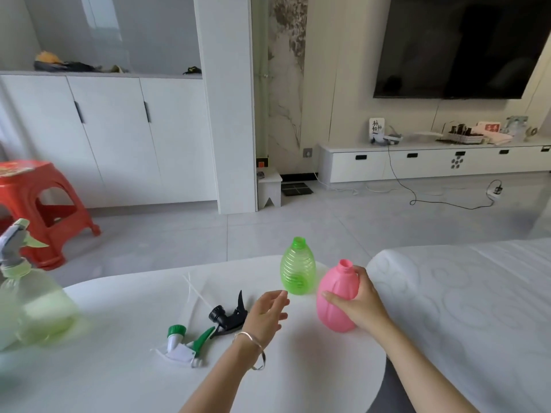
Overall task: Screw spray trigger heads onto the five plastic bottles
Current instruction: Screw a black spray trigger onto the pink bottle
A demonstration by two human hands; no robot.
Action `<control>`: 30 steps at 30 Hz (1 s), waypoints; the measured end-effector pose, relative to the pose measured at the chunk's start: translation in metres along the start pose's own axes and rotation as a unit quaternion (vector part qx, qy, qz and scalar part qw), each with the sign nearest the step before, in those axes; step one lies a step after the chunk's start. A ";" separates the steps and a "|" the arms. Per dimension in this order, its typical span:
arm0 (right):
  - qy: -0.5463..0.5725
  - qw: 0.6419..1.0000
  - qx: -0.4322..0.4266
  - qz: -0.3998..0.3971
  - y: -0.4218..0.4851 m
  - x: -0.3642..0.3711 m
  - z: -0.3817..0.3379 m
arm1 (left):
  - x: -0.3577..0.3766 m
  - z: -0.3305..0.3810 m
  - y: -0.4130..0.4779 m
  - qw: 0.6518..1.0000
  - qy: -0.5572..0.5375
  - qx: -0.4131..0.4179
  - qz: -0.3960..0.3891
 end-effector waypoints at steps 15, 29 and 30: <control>0.194 0.953 0.066 -0.223 -0.096 0.120 -0.088 | -0.105 0.017 -0.053 0.996 0.078 0.025 -0.020; 0.107 0.960 0.031 -0.258 -0.109 0.175 -0.099 | -0.257 0.010 -0.086 0.965 -0.178 0.038 0.189; -0.003 0.977 -0.025 -0.211 -0.104 0.171 -0.096 | -0.267 0.002 -0.090 0.960 -0.190 0.027 0.204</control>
Point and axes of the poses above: each hand's wrist, its own y-axis towards the middle knuckle, its own x-axis out of the palm, z = x × y, the point moved 10 cm from there along y, towards the middle knuckle, and after that the axes turned 15 degrees about x, right-handed, at the moved point
